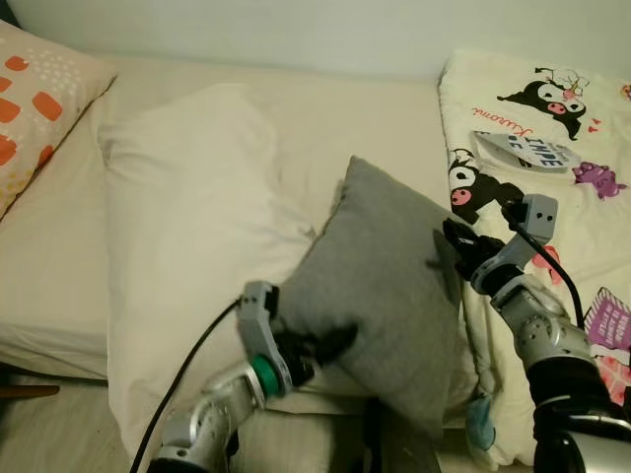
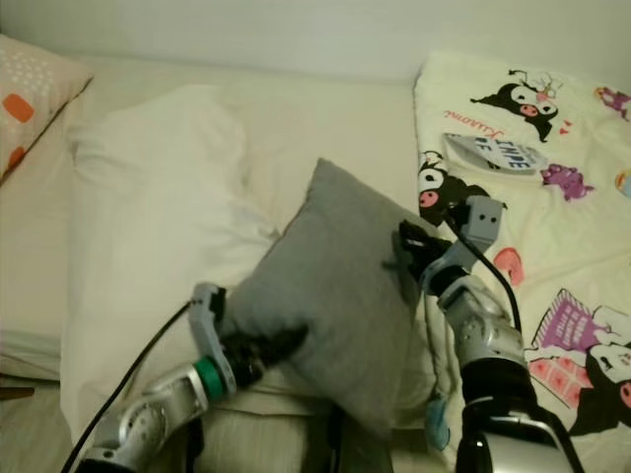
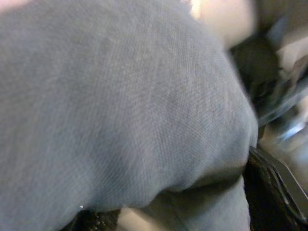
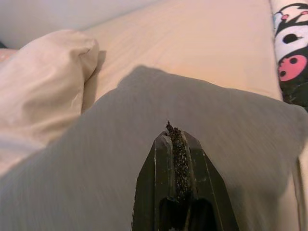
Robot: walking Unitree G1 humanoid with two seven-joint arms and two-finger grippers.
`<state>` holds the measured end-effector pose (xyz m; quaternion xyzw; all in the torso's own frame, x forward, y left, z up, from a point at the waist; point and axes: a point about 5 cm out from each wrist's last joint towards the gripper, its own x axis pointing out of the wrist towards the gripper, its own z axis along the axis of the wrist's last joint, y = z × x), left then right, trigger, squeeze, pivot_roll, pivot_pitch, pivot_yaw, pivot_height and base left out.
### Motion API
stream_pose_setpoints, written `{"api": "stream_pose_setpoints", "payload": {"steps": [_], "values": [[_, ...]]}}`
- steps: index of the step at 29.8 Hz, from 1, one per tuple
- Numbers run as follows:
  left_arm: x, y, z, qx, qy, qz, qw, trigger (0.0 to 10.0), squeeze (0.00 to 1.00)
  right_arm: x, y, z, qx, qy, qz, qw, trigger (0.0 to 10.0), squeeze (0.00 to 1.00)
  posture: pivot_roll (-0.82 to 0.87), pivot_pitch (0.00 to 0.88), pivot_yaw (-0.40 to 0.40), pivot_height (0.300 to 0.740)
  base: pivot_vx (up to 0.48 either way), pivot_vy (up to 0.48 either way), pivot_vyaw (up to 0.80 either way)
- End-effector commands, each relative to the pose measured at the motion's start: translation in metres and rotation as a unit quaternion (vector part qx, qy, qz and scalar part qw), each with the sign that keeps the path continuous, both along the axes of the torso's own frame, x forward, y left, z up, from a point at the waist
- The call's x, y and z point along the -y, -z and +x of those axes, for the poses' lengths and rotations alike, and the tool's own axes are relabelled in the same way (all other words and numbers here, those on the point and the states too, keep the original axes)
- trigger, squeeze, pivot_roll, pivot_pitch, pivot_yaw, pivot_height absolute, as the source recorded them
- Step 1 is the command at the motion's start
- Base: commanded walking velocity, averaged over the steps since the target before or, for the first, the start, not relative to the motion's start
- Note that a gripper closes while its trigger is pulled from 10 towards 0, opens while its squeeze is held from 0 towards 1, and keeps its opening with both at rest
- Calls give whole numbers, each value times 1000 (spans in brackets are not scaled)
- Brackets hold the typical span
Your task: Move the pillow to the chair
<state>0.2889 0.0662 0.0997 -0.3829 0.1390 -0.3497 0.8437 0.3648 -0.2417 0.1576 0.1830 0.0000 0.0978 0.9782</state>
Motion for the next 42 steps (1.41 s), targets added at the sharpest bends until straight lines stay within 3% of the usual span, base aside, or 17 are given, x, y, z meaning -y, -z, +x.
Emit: {"api": "stream_pose_setpoints", "payload": {"steps": [1,2,3,4,10,12,14,15,17,25,30,31,33,35,36,38,42], "values": [[-6,-26,8,36,-26,-84,995,10000,737,5,7,-5,-7,14,17,1000,10000,0,43,112,55,596,0,0,0],[-6,-26,8,36,-26,-84,995,10000,737,5,7,-5,-7,14,17,1000,10000,0,43,112,55,596,0,0,0],[-8,-32,9,44,-30,-99,994,10000,557,5,7,-5,-7,15,19,1000,10000,0,45,110,55,596,0,0,0],[-7,-36,11,53,-33,-102,993,10000,0,5,7,-5,-6,16,22,1000,10000,0,47,110,55,596,0,0,0],[-5,-39,21,51,-67,-85,993,10000,0,4,6,-3,-5,20,28,999,10000,0,48,107,56,596,0,0,0],[-1,-33,24,43,-65,-47,996,10000,0,4,6,-3,-4,20,29,999,10000,0,48,107,56,596,0,0,0],[12,-12,22,23,-30,75,996,10000,0,2,5,-2,-4,19,29,999,10000,0,48,108,58,596,0,0,0],[12,-12,22,23,-30,75,996,10000,0,2,5,-2,-4,19,29,999,10000,0,48,108,58,596,0,0,0],[18,7,17,2,-2,168,986,10000,0,2,6,-2,-4,20,30,999,10000,0,48,106,60,596,0,0,0],[24,26,15,-23,-4,266,964,10000,0,2,7,-4,-5,25,35,999,10000,0,47,108,63,596,0,0,0],[28,17,30,21,-56,314,948,10000,0,0,8,-4,-5,26,39,999,10000,0,45,106,66,596,0,0,0],[28,17,30,21,-56,314,948,10000,0,0,8,-4,-5,26,39,999,10000,0,45,106,66,596,0,0,0],[37,-2,39,-5,-93,207,974,10000,0,-1,8,-4,-5,26,42,999,10000,0,47,106,66,596,0,0,0],[37,-2,39,-5,-93,207,974,10000,0,-1,8,-4,-5,26,42,999,10000,0,47,106,66,596,0,0,0],[40,-10,41,-40,-120,115,985,10000,0,-1,9,-4,-5,27,43,999,10000,0,47,105,66,596,0,0,0],[45,-15,42,-86,-143,19,986,10000,0,-3,10,-4,-6,26,44,999,10000,0,45,105,70,596,0,0,0],[57,-13,37,-126,-135,-22,983,10000,0,-5,12,-4,-7,26,46,999,10000,0,43,101,76,596,0,0,0]]}}
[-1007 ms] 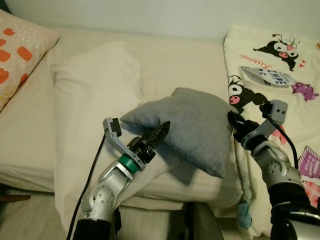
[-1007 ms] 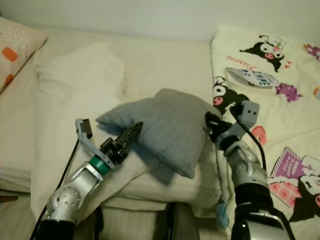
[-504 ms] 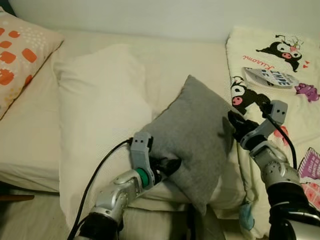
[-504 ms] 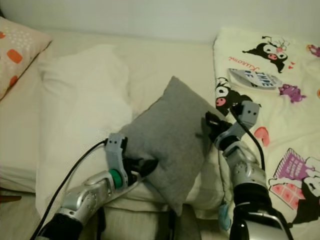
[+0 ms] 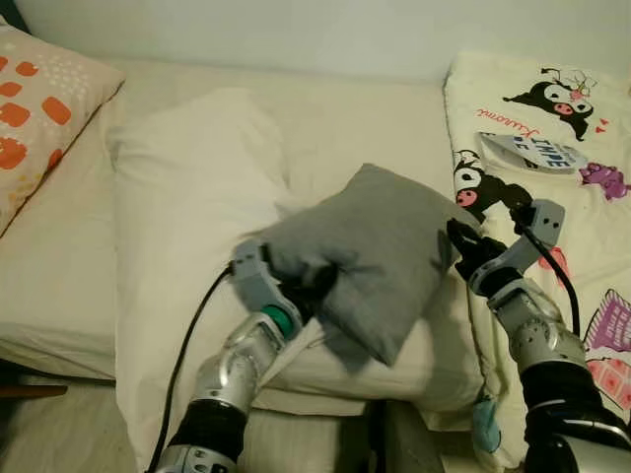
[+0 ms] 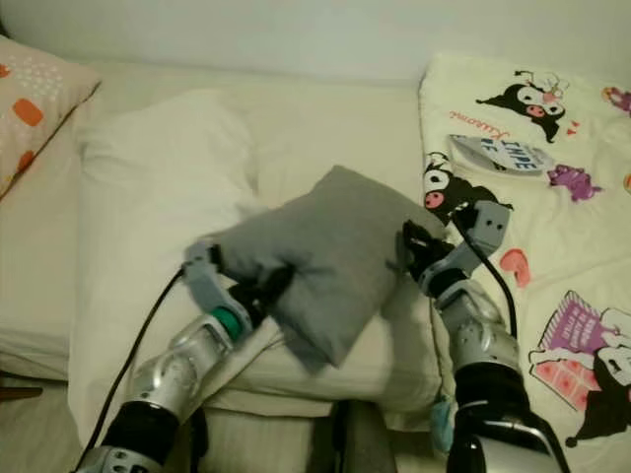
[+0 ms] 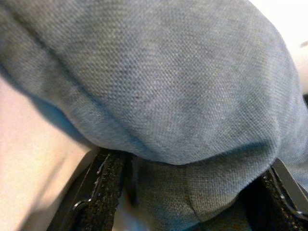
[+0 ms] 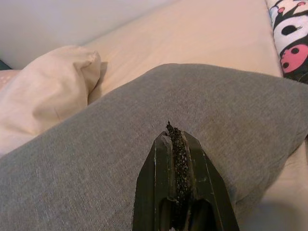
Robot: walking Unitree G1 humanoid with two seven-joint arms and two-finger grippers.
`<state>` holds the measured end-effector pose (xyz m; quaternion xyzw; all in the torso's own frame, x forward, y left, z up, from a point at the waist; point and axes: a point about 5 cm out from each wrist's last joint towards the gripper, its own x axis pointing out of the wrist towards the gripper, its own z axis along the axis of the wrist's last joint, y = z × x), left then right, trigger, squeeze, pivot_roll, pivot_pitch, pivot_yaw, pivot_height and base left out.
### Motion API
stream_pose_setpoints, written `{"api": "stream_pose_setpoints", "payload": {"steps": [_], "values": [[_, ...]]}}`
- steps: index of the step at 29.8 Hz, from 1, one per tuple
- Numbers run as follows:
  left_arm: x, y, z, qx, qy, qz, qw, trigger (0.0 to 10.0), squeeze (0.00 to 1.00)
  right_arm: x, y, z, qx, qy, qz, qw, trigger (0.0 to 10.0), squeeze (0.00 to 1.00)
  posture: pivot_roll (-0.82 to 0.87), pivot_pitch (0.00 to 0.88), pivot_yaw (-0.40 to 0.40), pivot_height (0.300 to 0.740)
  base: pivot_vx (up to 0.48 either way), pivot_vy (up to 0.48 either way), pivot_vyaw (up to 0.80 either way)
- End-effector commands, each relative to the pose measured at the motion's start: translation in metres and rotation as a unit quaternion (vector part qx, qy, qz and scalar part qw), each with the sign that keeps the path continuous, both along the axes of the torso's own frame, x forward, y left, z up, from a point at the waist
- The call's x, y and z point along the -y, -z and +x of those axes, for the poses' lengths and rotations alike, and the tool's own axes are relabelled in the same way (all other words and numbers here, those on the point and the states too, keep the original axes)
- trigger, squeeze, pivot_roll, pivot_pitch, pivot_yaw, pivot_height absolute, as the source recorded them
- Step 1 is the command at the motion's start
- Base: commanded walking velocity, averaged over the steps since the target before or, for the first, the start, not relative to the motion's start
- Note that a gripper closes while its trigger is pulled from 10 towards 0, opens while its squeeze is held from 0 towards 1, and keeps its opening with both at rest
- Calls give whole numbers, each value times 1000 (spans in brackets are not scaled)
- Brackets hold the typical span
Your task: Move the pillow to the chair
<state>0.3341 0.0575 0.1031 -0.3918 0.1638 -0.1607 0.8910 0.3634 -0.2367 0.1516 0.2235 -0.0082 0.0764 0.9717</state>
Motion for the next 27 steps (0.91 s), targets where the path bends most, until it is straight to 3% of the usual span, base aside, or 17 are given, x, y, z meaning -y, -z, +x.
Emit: {"api": "stream_pose_setpoints", "payload": {"steps": [1,2,5,7,8,10,11,17,20,27], "values": [[48,-10,-8,-26,25,-76,996,10000,0,0,6,-3,-7,3,5,1000,10000,0,43,101,76,596,0,0,0],[54,-8,-9,-48,21,-106,993,10000,0,-1,6,-3,-7,4,5,1000,10000,0,42,100,77,596,0,0,0],[57,-6,-9,-70,16,-127,989,10000,0,-1,7,-4,-8,4,6,1000,10000,0,42,99,77,596,0,0,0],[62,-6,-10,-68,28,-115,991,10000,0,-1,7,-4,-8,5,6,1000,10000,0,39,95,78,596,0,0,0],[68,-6,-12,-53,46,-84,994,3490,0,0,7,-5,-8,5,6,1000,10000,0,36,93,80,596,0,0,0],[72,-6,-13,-42,60,-61,995,3490,0,0,7,-5,-9,5,6,1000,10000,0,35,92,80,596,0,0,0],[75,-8,-14,-24,74,-42,996,0,0,0,8,-5,-9,5,6,1000,10000,0,34,91,79,596,0,0,0],[80,-14,-13,4,82,-15,997,0,0,0,8,-6,-9,6,3,1000,10000,0,33,87,78,596,0,0,0],[78,-18,-10,-7,65,-48,997,0,0,0,7,-6,-9,6,3,1000,10000,0,32,87,78,596,0,0,0],[77,-21,-9,-1,68,-66,995,0,0,-2,7,-5,-8,5,4,1000,10000,0,35,84,79,596,0,0,0]]}}
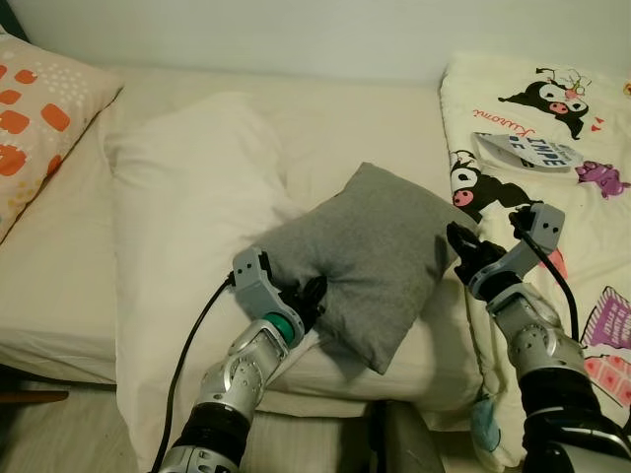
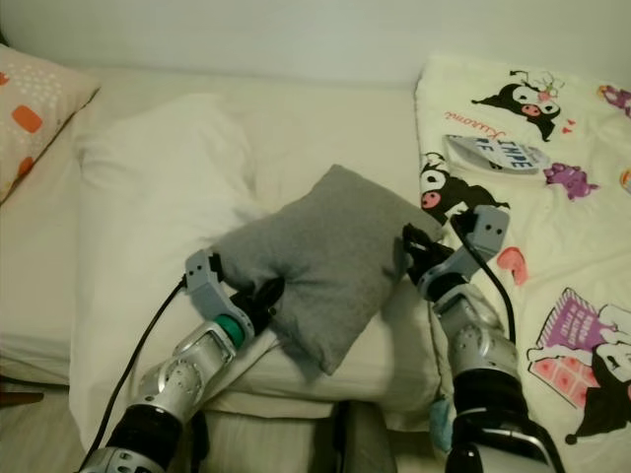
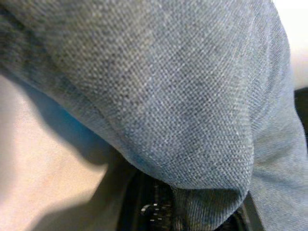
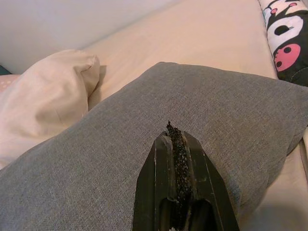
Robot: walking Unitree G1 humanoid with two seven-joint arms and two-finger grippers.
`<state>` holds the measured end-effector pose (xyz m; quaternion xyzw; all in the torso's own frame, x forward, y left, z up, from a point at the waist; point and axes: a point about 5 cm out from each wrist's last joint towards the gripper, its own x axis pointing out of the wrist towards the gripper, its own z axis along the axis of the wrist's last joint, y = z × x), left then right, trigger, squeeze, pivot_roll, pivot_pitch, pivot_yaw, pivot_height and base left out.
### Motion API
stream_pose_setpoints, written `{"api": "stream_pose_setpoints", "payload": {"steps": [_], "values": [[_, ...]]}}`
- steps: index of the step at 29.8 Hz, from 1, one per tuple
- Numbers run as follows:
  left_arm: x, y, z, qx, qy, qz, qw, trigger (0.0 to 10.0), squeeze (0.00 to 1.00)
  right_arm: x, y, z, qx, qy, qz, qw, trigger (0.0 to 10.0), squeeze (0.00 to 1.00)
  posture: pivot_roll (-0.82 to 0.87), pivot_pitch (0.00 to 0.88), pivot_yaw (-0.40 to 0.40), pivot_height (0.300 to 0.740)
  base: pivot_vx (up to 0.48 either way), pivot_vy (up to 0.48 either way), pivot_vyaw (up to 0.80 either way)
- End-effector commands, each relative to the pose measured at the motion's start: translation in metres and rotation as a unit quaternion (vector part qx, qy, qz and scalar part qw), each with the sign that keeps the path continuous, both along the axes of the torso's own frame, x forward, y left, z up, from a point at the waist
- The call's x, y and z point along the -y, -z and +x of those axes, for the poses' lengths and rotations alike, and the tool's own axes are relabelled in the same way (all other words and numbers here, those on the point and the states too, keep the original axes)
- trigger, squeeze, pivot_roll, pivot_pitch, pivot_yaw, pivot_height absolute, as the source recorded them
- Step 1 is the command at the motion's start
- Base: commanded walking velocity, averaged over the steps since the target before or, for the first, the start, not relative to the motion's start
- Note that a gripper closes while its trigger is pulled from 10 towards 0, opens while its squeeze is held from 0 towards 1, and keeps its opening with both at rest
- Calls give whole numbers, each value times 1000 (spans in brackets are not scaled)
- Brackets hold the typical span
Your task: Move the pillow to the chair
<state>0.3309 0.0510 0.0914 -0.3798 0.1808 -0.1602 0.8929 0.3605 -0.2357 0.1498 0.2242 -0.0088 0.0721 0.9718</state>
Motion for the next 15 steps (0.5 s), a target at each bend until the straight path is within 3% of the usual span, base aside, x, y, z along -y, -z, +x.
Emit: {"api": "stream_pose_setpoints", "payload": {"steps": [1,15], "values": [[70,-33,-6,13,59,-91,994,0,0,-2,5,-3,-8,0,4,1000,10000,0,35,84,79,596,0,0,0],[57,-51,1,44,66,-173,982,0,0,-1,5,-3,-8,0,3,1000,10000,0,32,92,78,596,0,0,0]]}}
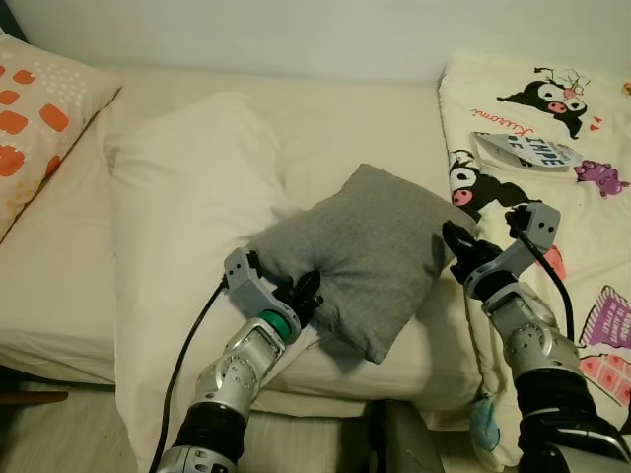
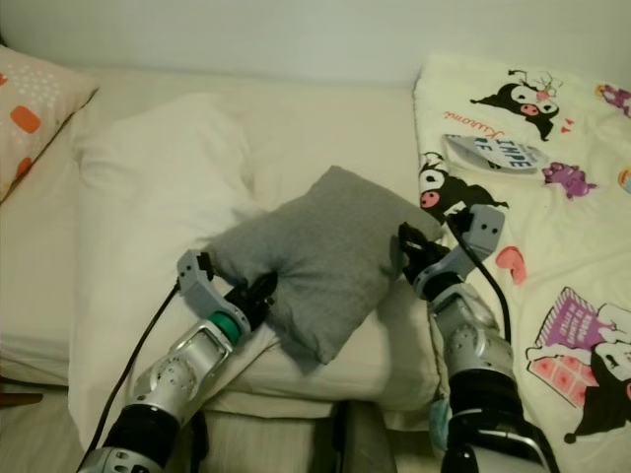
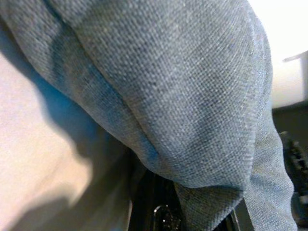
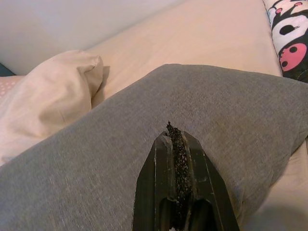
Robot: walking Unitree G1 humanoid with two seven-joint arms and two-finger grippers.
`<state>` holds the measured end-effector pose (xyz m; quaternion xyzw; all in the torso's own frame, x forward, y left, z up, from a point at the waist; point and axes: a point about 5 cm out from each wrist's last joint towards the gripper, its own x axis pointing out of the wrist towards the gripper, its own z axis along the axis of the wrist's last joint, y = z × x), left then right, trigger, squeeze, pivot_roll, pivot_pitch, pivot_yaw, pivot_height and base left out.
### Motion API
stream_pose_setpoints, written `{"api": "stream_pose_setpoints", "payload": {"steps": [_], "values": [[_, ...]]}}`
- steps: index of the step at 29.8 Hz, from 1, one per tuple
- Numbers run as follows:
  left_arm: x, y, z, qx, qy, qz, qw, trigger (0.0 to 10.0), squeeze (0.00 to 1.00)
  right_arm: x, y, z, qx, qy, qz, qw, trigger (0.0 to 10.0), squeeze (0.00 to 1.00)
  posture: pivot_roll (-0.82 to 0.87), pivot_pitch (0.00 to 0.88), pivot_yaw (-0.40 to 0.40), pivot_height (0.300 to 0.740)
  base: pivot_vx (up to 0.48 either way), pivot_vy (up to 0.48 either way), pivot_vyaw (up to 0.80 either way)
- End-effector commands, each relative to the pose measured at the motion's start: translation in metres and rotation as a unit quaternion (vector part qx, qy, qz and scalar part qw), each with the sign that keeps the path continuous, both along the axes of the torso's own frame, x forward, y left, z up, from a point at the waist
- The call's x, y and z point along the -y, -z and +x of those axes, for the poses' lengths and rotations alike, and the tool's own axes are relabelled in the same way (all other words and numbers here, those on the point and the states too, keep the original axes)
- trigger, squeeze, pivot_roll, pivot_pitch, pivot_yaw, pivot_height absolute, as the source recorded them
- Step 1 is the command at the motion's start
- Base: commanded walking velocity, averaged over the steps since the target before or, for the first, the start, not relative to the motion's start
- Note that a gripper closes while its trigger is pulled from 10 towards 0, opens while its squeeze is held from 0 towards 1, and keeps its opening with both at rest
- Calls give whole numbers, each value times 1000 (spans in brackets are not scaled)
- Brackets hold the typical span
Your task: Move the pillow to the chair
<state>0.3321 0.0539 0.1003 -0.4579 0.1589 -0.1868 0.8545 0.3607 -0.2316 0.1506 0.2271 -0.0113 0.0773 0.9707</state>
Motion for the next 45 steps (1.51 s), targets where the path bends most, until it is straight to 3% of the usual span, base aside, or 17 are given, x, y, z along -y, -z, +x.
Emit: {"api": "stream_pose_setpoints", "payload": {"steps": [1,11,17,19,21,22,27,29,32,33,34,37,38,40,42,43,45], "values": [[59,-45,0,47,65,-85,993,0,0,3,6,-4,-11,4,0,1000,10000,0,34,92,78,596,0,0,0],[42,-65,-4,128,138,-122,974,0,0,2,5,-3,-10,-1,-4,1000,10000,0,29,99,76,596,0,0,0],[-16,-69,12,159,101,-30,982,0,0,5,6,-4,-13,1,-6,1000,10000,0,36,108,72,596,0,0,0],[-52,-75,19,166,76,4,983,0,0,6,7,-5,-14,2,-7,1000,10000,0,38,110,71,596,0,0,0],[-64,-77,20,169,69,15,983,0,0,7,7,-5,-14,3,-7,1000,10000,0,40,112,70,596,0,0,0],[-92,-83,19,173,58,70,981,0,0,7,6,-5,-14,3,-7,1000,10000,0,44,118,69,596,0,0,0],[-114,-88,15,177,55,122,975,0,0,8,6,-5,-14,3,-7,1000,10000,0,47,120,66,596,0,0,0],[-139,-92,11,171,55,234,955,0,0,11,5,-5,-15,5,-7,1000,10000,0,49,127,61,596,0,0,0],[-149,-93,10,166,59,278,944,0,0,12,5,-4,-15,5,-7,1000,10000,0,49,127,61,596,0,0,0],[-164,-92,10,151,49,352,922,0,0,13,5,-4,-16,6,-10,1000,10000,0,49,130,57,596,0,0,0],[-164,-92,10,151,49,352,922,0,0,13,5,-4,-16,6,-10,1000,10000,0,49,130,57,596,0,0,0],[-189,-89,14,124,11,480,869,0,0,17,7,-4,-24,9,-18,1000,10000,0,53,138,53,596,0,0,0],[-189,-89,14,124,11,480,869,0,0,17,7,-4,-24,9,-18,1000,10000,0,53,138,53,596,0,0,0],[-203,-90,18,111,-36,537,836,0,0,22,13,-4,-39,24,-22,999,10000,0,57,140,55,596,0,0,0],[-208,-89,20,106,-60,568,814,0,0,28,21,-4,-59,46,-27,997,10000,0,62,144,57,596,0,0,0],[-208,-89,20,106,-60,568,814,0,0,28,21,-4,-59,46,-27,997,10000,0,62,144,57,596,0,0,0],[-207,-81,21,108,-58,622,774,0,0,37,33,-8,-94,77,-44,992,10000,0,69,150,56,596,0,0,0]]}}
